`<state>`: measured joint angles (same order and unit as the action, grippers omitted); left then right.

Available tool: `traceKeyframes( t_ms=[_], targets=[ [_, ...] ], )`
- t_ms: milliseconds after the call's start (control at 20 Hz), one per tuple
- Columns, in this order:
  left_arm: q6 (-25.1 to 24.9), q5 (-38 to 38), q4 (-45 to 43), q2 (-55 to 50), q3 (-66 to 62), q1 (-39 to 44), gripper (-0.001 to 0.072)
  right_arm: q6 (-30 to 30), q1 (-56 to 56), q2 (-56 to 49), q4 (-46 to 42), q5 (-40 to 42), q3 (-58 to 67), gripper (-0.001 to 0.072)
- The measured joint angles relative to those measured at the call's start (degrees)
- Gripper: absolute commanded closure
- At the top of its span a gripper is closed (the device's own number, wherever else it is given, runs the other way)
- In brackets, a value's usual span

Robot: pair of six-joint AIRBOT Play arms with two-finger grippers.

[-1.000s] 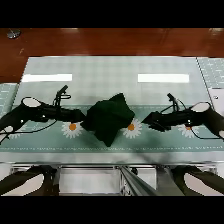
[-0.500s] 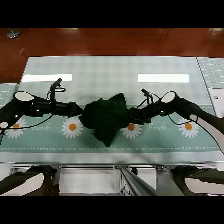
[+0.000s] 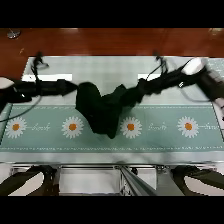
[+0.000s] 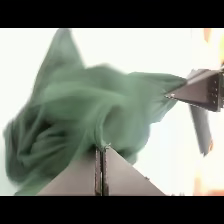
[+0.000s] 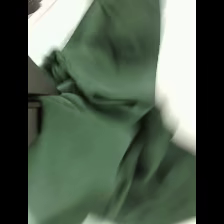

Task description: Fold the shirts.

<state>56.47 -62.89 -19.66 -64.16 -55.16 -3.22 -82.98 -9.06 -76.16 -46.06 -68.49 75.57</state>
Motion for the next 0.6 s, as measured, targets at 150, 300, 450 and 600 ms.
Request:
traceKeyframes(
  t_ms=[150,300,450,600],
  targets=[
    [0.63,3.61,2.34,4.22,-13.09,-1.16,0.0693,-0.74,3.15,2.84,-4.37,-7.8,20.55,0.0678],
    [2.29,6.36,0.87,9.33,-26.8,-4.13,0.0693,-2.05,4.55,7.39,-10.21,-12.74,37.53,0.0678],
    [6.88,7.54,-7.45,15.52,-37.09,-9.16,0.0693,-2.47,5.05,14.95,-16.87,-16.41,44.52,0.0678],
    [12.46,7.74,-20.06,22.95,-41.97,-15.32,0.0693,-3.04,5.25,22.67,-24.76,-20.48,47.21,0.0678]
  ],
)
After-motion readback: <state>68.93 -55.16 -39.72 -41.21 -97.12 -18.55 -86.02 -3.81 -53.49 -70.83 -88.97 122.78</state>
